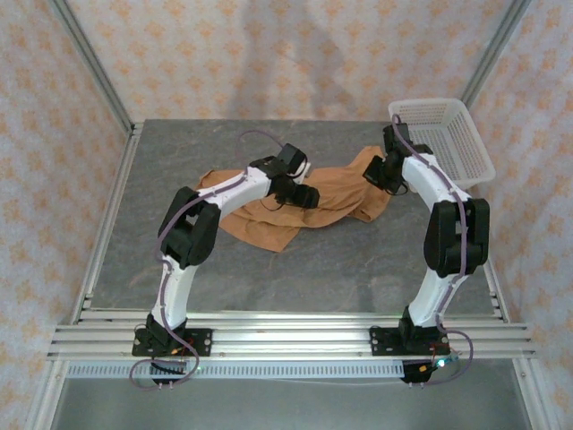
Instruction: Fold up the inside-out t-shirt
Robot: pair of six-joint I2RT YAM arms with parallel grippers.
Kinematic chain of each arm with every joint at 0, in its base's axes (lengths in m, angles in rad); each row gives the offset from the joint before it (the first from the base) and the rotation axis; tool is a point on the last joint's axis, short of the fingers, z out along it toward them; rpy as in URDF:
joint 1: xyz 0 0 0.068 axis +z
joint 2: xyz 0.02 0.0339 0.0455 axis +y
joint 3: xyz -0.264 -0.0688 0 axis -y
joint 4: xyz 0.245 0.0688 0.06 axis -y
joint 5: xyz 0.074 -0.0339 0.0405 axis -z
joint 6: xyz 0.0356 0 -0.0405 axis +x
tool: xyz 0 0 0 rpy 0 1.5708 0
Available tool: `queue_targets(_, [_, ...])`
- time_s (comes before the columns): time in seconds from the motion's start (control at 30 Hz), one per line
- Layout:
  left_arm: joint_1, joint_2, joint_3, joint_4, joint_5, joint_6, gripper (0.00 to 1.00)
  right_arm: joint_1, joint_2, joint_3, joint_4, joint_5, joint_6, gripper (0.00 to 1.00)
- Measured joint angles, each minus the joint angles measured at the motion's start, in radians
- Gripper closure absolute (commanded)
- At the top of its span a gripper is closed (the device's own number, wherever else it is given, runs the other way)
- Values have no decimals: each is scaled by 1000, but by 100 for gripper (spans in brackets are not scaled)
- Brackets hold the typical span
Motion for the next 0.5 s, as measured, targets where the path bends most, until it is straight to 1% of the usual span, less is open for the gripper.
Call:
queue_targets(0.03, [-5, 1, 8, -9, 0, 8, 38, 0, 0, 3, 1, -2, 0, 100])
queue_targets(0.17, [-14, 2, 28, -26, 0, 28, 28, 0, 0, 11, 0, -7, 0, 100])
queue_targets(0.23, [-17, 2, 24, -25, 1, 42, 19, 0, 0, 19, 0, -13, 0, 100])
queue_targets(0.3, [-17, 2, 16, -26, 3, 44, 18, 0, 0, 26, 0, -19, 0, 100])
queue_targets(0.37, [-17, 2, 11, -26, 5, 45, 23, 0, 0, 31, 0, -25, 0, 100])
queue_targets(0.4, [-17, 2, 11, -27, 4, 46, 29, 0, 0, 32, 0, -29, 0, 100])
queue_targets(0.5, [-17, 2, 16, -38, -1, 55, 60, 0, 0, 34, 0, -37, 0, 100])
